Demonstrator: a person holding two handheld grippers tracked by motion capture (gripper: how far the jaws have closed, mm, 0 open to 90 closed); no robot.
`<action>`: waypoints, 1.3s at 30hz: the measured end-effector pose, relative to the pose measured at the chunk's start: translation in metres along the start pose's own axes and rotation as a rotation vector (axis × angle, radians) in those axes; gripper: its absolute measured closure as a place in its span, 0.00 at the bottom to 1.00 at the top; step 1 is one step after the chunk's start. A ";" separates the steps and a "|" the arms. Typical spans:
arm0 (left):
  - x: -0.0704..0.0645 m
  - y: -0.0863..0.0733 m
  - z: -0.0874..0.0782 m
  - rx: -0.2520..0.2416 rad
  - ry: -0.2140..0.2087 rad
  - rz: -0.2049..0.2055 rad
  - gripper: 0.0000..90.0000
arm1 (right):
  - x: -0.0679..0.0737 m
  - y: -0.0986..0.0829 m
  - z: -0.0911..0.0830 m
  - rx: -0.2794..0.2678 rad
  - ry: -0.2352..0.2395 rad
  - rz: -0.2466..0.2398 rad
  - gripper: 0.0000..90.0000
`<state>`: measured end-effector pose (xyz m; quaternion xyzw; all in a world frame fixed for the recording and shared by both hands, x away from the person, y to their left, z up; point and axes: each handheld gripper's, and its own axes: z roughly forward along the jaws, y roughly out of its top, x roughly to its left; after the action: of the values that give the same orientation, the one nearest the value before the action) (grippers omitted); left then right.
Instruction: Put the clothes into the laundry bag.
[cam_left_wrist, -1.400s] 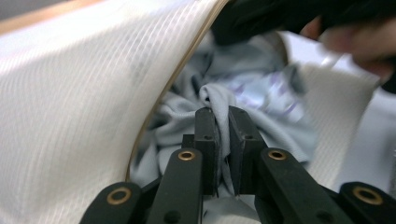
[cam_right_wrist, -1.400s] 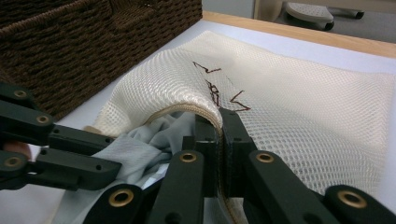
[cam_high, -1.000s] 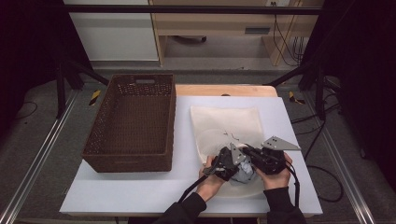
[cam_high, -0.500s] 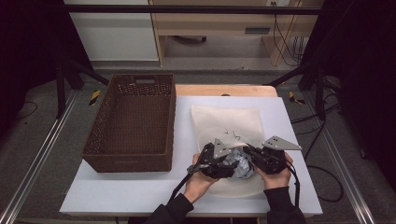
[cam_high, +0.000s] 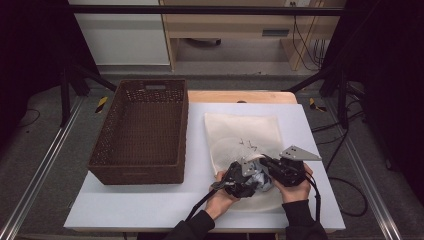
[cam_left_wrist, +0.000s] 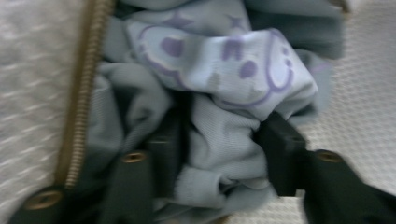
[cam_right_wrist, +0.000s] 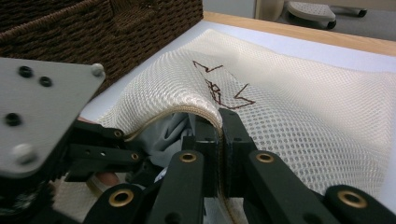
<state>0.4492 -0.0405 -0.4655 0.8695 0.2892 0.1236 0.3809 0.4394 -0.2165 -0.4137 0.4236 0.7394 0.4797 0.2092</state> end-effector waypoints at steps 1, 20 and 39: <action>0.000 0.001 0.000 0.000 0.019 0.001 0.72 | 0.000 0.000 0.000 -0.001 0.002 -0.002 0.97; 0.002 0.009 -0.008 -0.103 0.046 -0.020 0.49 | 0.000 -0.002 0.003 0.009 -0.004 -0.008 0.97; -0.008 -0.002 0.017 -0.019 0.095 -0.054 0.86 | 0.000 -0.003 0.004 0.021 0.002 -0.001 0.97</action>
<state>0.4494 -0.0545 -0.4783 0.8510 0.3289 0.1572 0.3781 0.4413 -0.2142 -0.4179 0.4248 0.7449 0.4721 0.2043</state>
